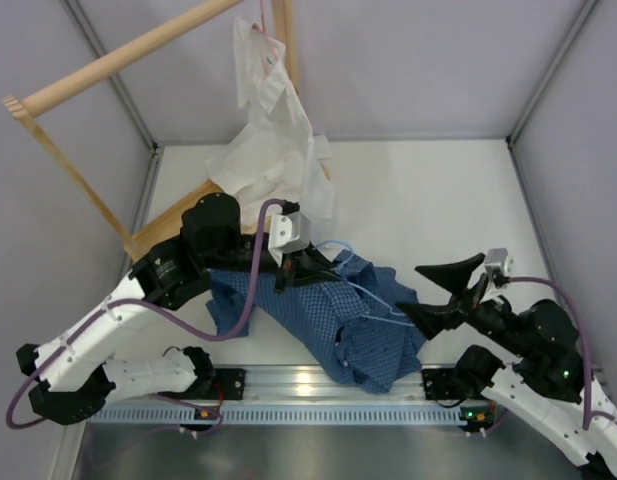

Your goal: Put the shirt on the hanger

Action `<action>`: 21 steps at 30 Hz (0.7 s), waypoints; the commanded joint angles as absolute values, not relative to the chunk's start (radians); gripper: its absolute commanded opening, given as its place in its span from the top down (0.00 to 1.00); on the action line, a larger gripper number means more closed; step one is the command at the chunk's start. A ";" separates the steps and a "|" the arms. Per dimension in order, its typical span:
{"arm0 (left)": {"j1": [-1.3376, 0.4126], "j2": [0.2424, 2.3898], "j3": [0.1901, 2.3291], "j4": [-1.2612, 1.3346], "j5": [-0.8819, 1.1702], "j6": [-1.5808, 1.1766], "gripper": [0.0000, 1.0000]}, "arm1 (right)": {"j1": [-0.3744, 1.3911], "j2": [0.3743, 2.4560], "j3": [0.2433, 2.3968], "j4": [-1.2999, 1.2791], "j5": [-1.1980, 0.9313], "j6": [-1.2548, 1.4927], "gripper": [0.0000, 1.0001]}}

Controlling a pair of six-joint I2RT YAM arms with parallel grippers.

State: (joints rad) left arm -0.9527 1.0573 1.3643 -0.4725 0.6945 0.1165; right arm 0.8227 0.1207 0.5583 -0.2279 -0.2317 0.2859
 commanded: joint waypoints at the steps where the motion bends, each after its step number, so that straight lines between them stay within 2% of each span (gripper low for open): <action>1: -0.957 0.977 1.330 -0.414 0.528 0.086 1.00 | 0.827 0.101 0.647 -0.472 0.163 0.420 0.01; 3: -0.957 0.957 1.310 -0.413 0.435 0.048 1.00 | 0.828 0.110 0.673 -0.532 0.224 0.501 0.01; 7: -0.956 0.930 1.266 -0.413 0.277 -0.029 1.00 | 0.827 0.133 0.710 -0.681 0.444 0.629 0.12; 9: -0.956 0.913 1.241 -0.413 0.255 -0.057 1.00 | 0.828 0.169 0.697 -0.686 0.445 0.663 0.15; 13: -0.956 0.850 1.168 -0.379 0.274 -0.081 1.00 | 0.827 0.282 0.664 -0.611 0.312 0.698 0.24; 16: -0.957 0.778 1.088 -0.310 0.305 -0.089 1.00 | 0.828 0.362 0.641 -0.496 0.168 0.710 0.37; 21: -0.957 0.684 1.003 -0.218 0.393 -0.086 1.00 | 0.821 0.440 0.601 -0.362 0.022 0.749 0.41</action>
State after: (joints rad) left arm -0.9531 0.7353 1.0290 -0.3782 0.3279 -0.0738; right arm 0.8223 0.4232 0.6086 -0.5056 0.1505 0.7082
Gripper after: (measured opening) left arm 0.064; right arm 0.602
